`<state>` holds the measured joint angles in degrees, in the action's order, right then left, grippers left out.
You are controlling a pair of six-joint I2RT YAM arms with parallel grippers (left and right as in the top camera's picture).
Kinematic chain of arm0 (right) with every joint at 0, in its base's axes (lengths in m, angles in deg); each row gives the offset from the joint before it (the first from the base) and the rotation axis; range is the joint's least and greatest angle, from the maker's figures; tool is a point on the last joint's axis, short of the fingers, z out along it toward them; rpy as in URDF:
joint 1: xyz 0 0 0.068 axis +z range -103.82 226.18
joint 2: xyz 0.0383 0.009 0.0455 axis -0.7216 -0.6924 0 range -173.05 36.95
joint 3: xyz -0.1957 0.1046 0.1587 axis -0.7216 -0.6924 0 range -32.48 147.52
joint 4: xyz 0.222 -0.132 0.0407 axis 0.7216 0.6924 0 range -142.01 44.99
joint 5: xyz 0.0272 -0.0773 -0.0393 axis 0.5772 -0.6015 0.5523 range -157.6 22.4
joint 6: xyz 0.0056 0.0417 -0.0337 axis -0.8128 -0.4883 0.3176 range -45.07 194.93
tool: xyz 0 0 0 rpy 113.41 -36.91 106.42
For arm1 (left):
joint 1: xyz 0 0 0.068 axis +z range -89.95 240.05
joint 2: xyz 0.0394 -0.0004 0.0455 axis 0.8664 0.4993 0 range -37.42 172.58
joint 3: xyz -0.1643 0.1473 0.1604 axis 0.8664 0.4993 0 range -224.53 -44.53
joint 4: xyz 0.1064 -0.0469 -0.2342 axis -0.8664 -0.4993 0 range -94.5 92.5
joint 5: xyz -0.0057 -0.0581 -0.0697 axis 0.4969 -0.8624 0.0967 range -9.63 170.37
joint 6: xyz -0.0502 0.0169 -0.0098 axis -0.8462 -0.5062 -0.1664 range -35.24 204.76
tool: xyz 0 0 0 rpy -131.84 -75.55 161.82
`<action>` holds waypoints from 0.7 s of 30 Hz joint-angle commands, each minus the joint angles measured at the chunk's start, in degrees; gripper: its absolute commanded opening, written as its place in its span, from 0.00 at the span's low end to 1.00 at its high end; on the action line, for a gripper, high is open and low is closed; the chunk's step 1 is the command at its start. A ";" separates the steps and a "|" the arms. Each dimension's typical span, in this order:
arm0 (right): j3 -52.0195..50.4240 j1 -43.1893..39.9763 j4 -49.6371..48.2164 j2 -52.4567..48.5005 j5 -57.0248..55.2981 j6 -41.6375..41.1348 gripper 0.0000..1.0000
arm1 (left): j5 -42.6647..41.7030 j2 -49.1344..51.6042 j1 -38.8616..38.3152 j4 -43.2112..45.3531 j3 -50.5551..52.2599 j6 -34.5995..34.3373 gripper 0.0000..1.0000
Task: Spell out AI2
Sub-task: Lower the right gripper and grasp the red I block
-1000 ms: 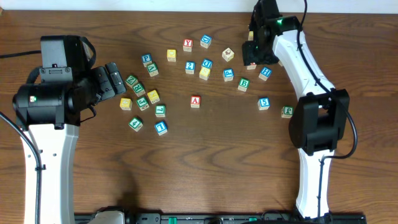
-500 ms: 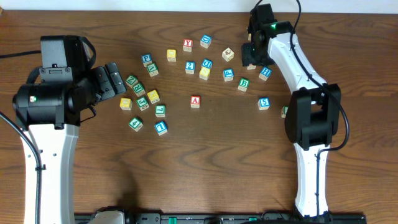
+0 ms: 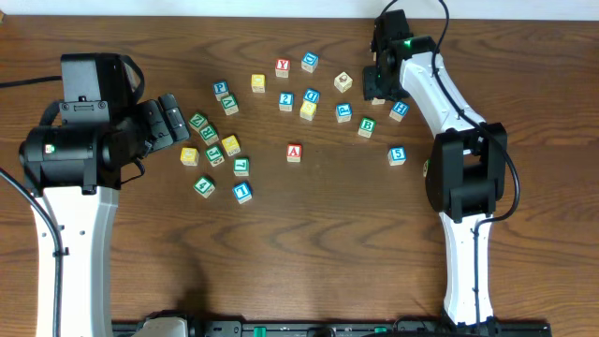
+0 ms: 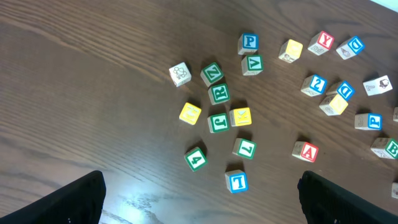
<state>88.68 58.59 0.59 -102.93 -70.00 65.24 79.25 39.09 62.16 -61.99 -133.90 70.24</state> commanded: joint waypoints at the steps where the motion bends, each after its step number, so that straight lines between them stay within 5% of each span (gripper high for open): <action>1: 0.92 0.07 -0.13 -0.98 -0.79 -0.59 0.52 | 0.72 0.50 0.20 -0.20 0.22 0.96 0.98; 21: 0.87 0.07 -0.57 -3.17 -1.81 -1.49 0.44 | 0.72 0.50 0.17 -0.20 0.22 0.96 0.98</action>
<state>88.68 58.59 0.04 -103.34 -71.09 64.67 79.25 39.09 62.16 -62.01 -133.90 70.24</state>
